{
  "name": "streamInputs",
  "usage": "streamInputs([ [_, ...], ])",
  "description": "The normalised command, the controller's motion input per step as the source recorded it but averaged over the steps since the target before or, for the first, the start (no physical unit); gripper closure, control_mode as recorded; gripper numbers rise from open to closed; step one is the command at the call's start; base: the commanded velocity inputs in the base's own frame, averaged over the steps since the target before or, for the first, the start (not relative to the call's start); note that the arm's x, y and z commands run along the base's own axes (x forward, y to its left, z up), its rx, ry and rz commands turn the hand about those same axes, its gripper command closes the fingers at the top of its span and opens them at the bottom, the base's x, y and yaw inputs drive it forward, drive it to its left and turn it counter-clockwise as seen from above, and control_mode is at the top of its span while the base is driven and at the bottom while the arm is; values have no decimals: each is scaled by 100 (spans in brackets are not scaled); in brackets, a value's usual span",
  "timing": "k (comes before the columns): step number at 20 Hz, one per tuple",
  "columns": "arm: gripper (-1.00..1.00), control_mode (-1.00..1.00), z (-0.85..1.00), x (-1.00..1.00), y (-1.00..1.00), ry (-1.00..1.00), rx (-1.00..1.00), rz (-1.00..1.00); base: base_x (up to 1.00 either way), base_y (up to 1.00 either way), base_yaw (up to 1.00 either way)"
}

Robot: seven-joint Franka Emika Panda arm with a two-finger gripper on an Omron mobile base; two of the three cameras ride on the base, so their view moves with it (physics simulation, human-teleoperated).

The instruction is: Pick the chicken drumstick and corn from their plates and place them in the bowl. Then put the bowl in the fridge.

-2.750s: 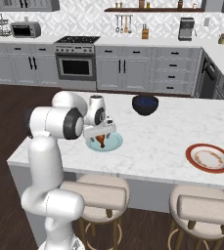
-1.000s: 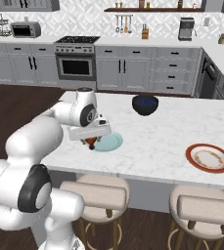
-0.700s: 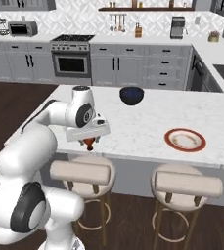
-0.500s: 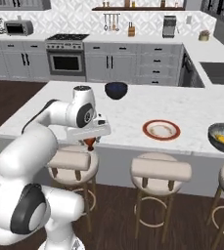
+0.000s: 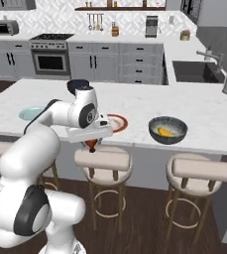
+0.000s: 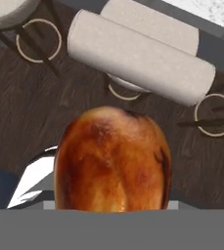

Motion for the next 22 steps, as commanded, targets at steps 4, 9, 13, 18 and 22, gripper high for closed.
streamInputs([
  [4, 100, 100, 0, 0, 0, 0, 0, 0, 51, -95, 0],
  [9, 100, 100, 0, 0, 0, 0, 0, 0, 96, -36, 0],
  [13, 100, 100, 0, 0, 0, 0, 0, 0, 54, -41, 7],
  [18, 100, 100, 0, 0, 0, 0, 0, 0, -3, -90, 26],
  [22, 100, 100, 0, 0, 0, 0, 0, 0, 59, -9, 21],
])
